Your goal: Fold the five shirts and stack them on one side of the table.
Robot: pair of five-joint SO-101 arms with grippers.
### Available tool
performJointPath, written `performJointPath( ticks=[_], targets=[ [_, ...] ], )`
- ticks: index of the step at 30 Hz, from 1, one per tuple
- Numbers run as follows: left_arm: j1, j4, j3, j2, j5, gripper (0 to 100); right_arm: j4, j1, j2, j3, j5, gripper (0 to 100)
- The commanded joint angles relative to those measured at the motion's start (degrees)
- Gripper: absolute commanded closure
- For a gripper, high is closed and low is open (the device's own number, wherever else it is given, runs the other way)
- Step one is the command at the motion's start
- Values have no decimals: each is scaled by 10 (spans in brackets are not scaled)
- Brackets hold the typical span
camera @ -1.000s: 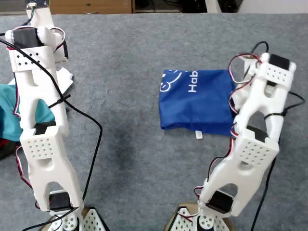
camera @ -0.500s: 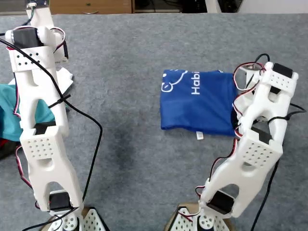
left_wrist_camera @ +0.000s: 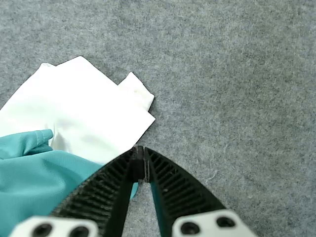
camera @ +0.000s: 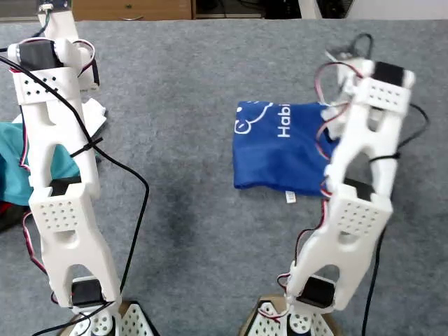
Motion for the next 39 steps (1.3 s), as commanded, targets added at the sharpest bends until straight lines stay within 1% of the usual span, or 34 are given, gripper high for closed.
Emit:
performJointPath(
  ticks=[1,7,10,13,16,20,23,25,28,33,37,39],
  targets=[
    [-2,6,-1,-31,-3,981,-91,-32,27,-34,0,988],
    [-6,6,-1,-31,-4,981,-208,-29,114,-35,3,996],
    [-6,6,-1,-31,-4,981,-230,-10,139,-35,2,996],
    [-6,6,-1,-32,-4,981,-215,-3,141,-49,0,996],
    [-6,6,-1,-32,-4,981,-155,-10,141,-116,0,996],
    [-6,6,-1,-32,-4,981,-75,-39,145,-239,0,996],
    [-6,6,-1,-32,-4,981,-48,-73,145,-291,0,995],
    [-6,6,-1,-33,-4,981,-50,-95,145,-292,0,995],
    [-6,6,-1,-34,-4,981,-79,-125,156,-269,4,995],
    [-6,6,-3,-35,-4,981,-155,-135,227,-247,4,995],
    [-6,6,-2,-35,-4,981,-156,-133,265,-253,4,995],
    [-6,6,-2,-35,-4,981,-130,-132,262,-272,4,995]
  ],
)
